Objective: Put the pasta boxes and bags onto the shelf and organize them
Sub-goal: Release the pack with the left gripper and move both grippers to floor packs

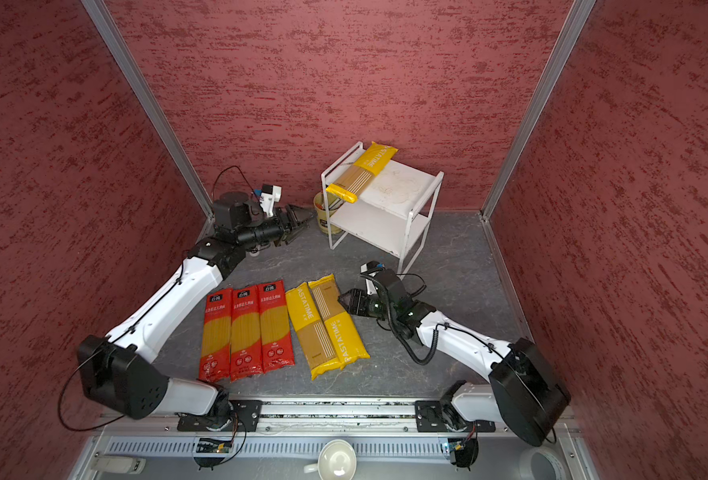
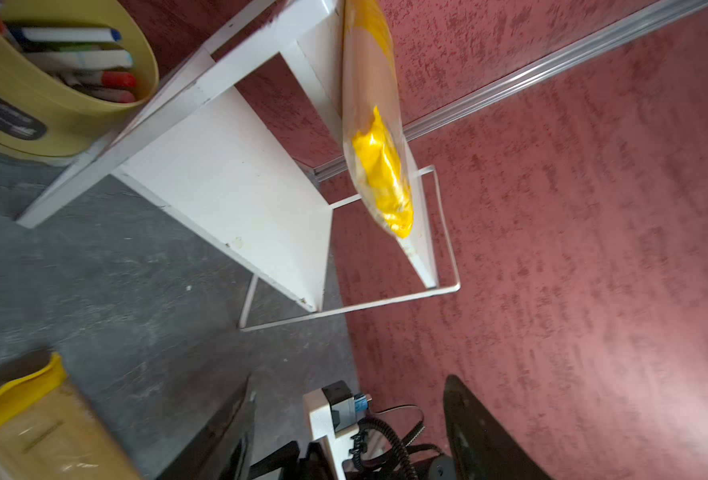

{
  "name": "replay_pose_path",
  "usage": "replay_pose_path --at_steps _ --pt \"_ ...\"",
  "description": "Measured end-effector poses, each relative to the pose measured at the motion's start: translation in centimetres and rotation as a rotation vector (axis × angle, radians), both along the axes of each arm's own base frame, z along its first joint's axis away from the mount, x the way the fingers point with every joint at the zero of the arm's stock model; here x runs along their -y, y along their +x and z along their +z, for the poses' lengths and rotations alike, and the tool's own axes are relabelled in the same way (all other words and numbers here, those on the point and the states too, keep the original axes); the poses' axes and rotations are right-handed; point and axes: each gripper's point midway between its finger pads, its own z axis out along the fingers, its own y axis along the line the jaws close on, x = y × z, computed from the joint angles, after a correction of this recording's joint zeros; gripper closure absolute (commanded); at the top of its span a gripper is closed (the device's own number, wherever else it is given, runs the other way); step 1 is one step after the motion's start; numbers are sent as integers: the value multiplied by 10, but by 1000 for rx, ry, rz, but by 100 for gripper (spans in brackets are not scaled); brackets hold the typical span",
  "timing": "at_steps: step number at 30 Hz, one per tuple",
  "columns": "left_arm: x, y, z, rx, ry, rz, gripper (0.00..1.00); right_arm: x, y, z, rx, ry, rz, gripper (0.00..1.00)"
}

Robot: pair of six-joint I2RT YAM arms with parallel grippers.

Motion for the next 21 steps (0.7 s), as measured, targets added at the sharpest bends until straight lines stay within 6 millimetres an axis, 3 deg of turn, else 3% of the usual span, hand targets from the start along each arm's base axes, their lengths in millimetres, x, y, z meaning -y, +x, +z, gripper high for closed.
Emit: replay_pose_path --at_steps 3,5,11,13,16,21 --pt "9 -37 -26 20 136 -2 29 5 -5 -24 -39 -80 10 41" --pt "16 -61 -56 9 228 -17 28 9 -7 -39 -67 -130 14 41" --pt "8 -99 -168 -154 440 -22 28 11 -11 -71 -143 -216 42 39" --pt "5 -107 -189 -192 486 -24 28 8 -10 -80 -165 -228 55 38" --pt "6 -112 -197 -195 514 -26 28 5 -15 -93 -211 -236 79 39" --pt "4 -108 -192 -168 522 -1 27 -3 -25 -104 -263 -225 119 42"
